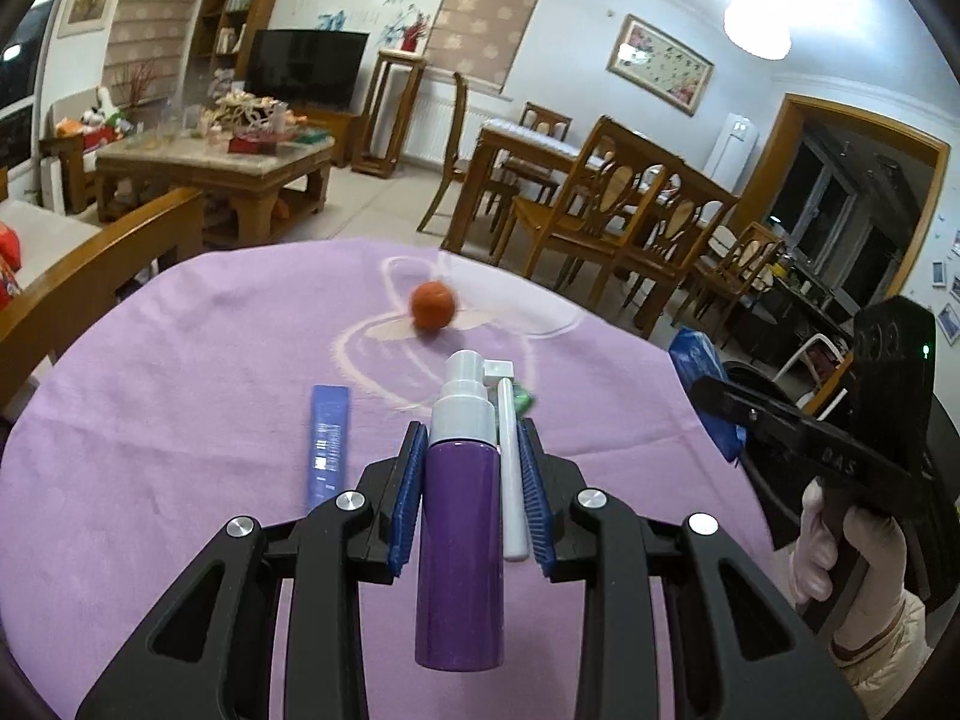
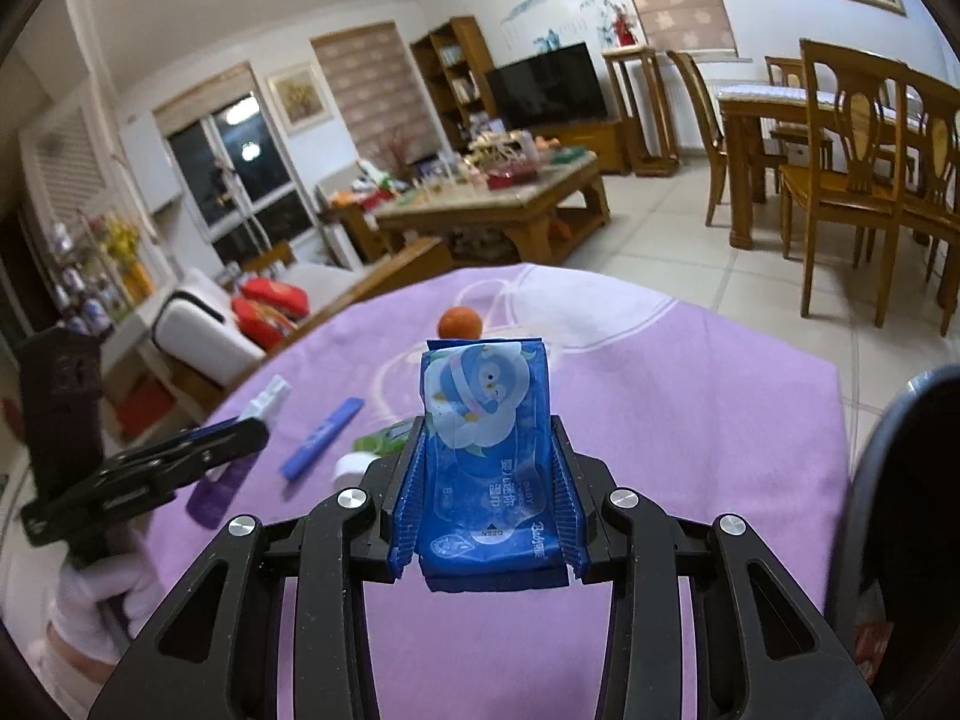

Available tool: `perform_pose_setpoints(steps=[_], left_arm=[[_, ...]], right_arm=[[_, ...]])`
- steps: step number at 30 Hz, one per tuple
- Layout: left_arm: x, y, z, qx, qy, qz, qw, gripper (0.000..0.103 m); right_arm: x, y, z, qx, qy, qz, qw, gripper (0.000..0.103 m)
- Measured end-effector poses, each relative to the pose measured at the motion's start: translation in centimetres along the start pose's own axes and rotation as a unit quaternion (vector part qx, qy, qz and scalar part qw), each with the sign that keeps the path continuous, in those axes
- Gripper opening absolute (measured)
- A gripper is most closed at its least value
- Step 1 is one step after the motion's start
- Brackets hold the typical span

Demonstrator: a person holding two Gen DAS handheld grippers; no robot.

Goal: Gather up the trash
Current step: 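Carry the spray bottle and wipe pack over the bin and release both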

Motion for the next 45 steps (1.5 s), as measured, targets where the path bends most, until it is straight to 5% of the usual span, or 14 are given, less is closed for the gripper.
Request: perform_pose_setpoints(steps=[19,28,35,45], left_arm=[[-1.9,-0.3,13.5,-0.071,0.077,0.001,0.9945,0.031],[-3.8,0.8,20.9,-0.107,0.118,-0.012,0.9872,0.031],[-5.9,1.7,27.1,-0.143,0.146,-0.028,0.9785,0.03],[-9.6,4.4,31.2,-0.174,0.137,-0.074,0.9722,0.029]], right_arm=[[18.8,2.0,9.8,-0.106,0.028,0.128,0.986,0.038],[25.5,3.2,16.1,-0.141,0.084,0.164,0.973,0.038],[26.9,4.6,19.8,-0.153,0.142,0.147,0.967,0.038],[25.9,6.1,22.7,-0.193,0.141,0.134,0.962,0.038]])
Point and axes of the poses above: each gripper's, at about its wrist camera, not at the fingertips, and x roughly against the way its jaws point, z to its right, y to its underside, the point moved 8 cm from there along -x, roughly the way its jaws point, and after that the axes turned 8 degrees about -y, right-handed, at the moved point
